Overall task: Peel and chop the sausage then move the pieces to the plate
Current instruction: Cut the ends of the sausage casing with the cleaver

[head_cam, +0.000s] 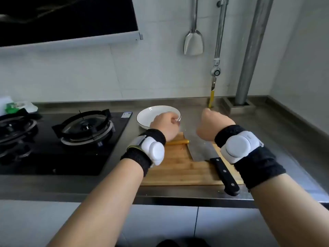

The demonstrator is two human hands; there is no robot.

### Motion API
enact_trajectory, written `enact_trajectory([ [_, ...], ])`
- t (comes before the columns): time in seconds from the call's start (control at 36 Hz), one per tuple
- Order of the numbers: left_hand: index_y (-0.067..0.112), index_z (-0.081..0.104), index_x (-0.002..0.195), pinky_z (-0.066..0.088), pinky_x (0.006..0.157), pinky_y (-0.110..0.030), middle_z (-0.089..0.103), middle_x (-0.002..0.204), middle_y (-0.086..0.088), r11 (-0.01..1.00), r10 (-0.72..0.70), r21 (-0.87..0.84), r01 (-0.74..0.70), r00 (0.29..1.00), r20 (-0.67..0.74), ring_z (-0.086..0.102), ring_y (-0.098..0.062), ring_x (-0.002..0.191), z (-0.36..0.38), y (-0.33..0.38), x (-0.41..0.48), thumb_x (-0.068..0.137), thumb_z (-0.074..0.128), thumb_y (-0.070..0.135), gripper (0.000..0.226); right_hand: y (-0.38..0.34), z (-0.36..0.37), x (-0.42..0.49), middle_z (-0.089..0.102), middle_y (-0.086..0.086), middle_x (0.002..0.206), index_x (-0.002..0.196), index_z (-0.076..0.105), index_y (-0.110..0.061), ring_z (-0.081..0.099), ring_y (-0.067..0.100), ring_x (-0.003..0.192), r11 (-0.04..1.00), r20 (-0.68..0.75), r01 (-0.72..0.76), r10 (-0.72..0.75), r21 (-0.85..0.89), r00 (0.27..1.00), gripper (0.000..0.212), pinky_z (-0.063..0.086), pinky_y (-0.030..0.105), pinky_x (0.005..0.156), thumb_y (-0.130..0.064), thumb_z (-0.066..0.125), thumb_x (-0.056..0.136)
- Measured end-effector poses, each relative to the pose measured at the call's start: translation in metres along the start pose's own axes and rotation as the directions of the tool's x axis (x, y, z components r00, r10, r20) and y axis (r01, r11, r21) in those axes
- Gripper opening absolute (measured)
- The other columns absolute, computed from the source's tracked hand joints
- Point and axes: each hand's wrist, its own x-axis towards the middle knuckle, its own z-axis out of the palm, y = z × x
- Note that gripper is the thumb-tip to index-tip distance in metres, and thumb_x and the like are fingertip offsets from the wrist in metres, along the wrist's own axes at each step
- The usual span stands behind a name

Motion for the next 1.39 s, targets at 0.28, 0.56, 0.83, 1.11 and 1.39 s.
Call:
enact_trajectory([
  [0.28, 0.032, 0.066, 0.114, 0.041, 0.105, -0.039, 0.063, 0.120, 0.004, 0.963, -0.053, 0.266, 0.033, 0.996, 0.070, 0.045, -0.025, 0.122, -0.004, -0.073, -0.011, 0.086, 0.062, 0.023, 0.030, 0.008, 0.012, -0.016, 0.054, 0.003, 0.086, 0.110, 0.047, -0.009, 0.061, 0.023, 0.087, 0.956, 0.412, -0.037, 0.161, -0.293, 0.897, 0.026, 0.049, 0.027, 0.075, -0.021, 0.059, 0.090],
  [0.56, 0.024, 0.069, 0.091, 0.045, 0.086, -0.024, 0.059, 0.099, 0.005, 0.998, 0.062, -0.022, -0.064, 0.996, -0.064, 0.054, -0.010, 0.088, 0.005, -0.089, -0.023, 0.080, 0.073, 0.007, 0.020, 0.025, 0.017, -0.012, 0.062, 0.014, 0.086, 0.107, 0.047, 0.003, 0.061, 0.024, 0.063, 0.974, 0.408, -0.224, 0.190, 0.039, 0.893, 0.038, 0.050, 0.025, 0.055, -0.008, 0.065, 0.076],
  [0.83, 0.025, 0.068, 0.085, 0.039, 0.069, -0.007, 0.062, 0.088, 0.009, 0.993, 0.076, -0.084, -0.084, 0.993, -0.093, 0.053, -0.001, 0.076, 0.004, -0.086, -0.027, 0.073, 0.076, 0.006, 0.024, 0.029, 0.010, -0.007, 0.053, 0.009, 0.089, 0.093, 0.049, -0.008, 0.062, 0.029, 0.065, 0.946, 0.055, -0.070, 0.056, 0.316, 0.997, 0.005, 0.049, 0.028, 0.045, -0.004, 0.047, 0.089],
  [1.11, 0.022, 0.070, 0.087, 0.047, 0.074, -0.014, 0.067, 0.087, 0.009, 0.984, 0.062, -0.161, -0.075, 0.995, -0.084, 0.059, -0.009, 0.081, 0.002, -0.085, -0.031, 0.073, 0.079, 0.003, 0.025, 0.028, -0.002, -0.005, 0.057, 0.001, 0.082, 0.085, 0.055, -0.018, 0.054, 0.023, 0.070, 0.985, -0.154, 0.150, -0.136, 0.082, 0.979, 0.017, 0.034, 0.024, 0.051, -0.006, 0.056, 0.074],
  [1.39, 0.019, 0.069, 0.090, 0.044, 0.070, -0.004, 0.068, 0.088, 0.009, 0.976, 0.075, -0.202, -0.081, 0.996, -0.039, 0.057, 0.006, 0.076, -0.003, -0.082, -0.033, 0.072, 0.068, -0.008, 0.032, 0.023, 0.003, -0.005, 0.052, -0.001, 0.075, 0.070, 0.043, -0.024, 0.046, 0.020, 0.061, 0.986, -0.089, 0.149, -0.155, -0.068, 0.984, 0.022, 0.031, 0.024, 0.051, -0.007, 0.056, 0.074],
])
